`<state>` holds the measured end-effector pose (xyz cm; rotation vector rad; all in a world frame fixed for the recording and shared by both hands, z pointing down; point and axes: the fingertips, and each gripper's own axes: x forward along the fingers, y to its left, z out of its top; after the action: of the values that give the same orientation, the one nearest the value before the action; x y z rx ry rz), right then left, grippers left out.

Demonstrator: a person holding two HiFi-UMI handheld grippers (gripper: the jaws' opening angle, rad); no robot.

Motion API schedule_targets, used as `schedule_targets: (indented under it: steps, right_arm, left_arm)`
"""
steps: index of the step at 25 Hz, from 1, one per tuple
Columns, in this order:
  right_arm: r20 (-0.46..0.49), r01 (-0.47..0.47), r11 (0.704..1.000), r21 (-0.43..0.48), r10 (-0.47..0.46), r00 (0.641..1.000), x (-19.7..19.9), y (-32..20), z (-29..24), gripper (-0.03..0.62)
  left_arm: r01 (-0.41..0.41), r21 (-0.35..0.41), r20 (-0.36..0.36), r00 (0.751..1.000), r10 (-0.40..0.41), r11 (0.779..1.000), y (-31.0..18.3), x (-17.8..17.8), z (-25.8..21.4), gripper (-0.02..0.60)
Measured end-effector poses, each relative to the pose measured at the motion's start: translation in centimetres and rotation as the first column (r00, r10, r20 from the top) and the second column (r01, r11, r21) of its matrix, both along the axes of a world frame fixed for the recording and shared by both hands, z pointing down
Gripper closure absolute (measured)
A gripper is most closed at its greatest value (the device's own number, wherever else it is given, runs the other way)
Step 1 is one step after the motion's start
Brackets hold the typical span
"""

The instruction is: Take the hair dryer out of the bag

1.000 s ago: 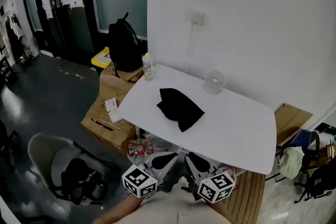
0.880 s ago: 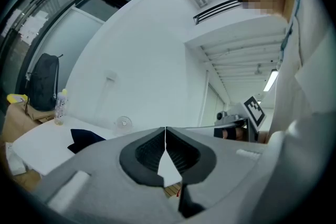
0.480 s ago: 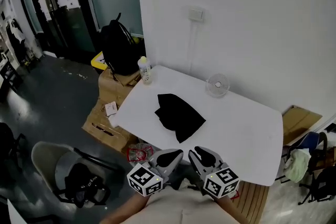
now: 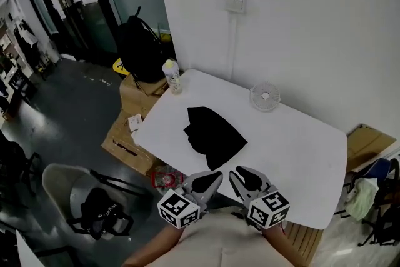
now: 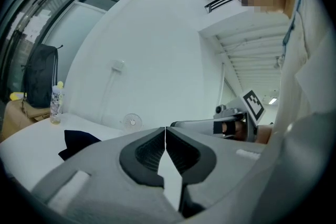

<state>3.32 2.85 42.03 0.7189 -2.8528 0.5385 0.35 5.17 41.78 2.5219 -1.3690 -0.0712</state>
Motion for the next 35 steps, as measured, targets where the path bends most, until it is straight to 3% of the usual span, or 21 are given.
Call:
schedule_targets:
  steps: [11,21,28,35]
  right_arm:
    - [-0.042,-0.021,0.999,-0.05,0.019,0.999,1.0,-2.6,3.3,0.48]
    - [-0.063,-0.093,0.993,-0.069,0.088,0.994,-0.8,-5.7,4.4,0.456]
    - [-0.073,-0.125,0.991,-0.053,0.121,0.99,-1.8,-7.8,4.6,0.439]
    - [-0.089,-0.15,0.987,-0.061,0.144,0.986,-2.3,-9.0,5.4,0.421]
  left_arm:
    - [-0.019,-0.058,0.038,0.999,0.021,0.998,-3.2,0.1,3.6,0.569]
    - [-0.106,-0.11,0.085,0.99,0.116,0.988,-6.4,-1.3,5.5,0.569]
    - [-0.097,-0.13,0.138,0.984,0.115,0.987,-8.7,-2.7,6.7,0.566]
    - [-0.054,-0.213,0.196,0.976,0.097,0.976,-9.9,-4.1,9.3,0.42]
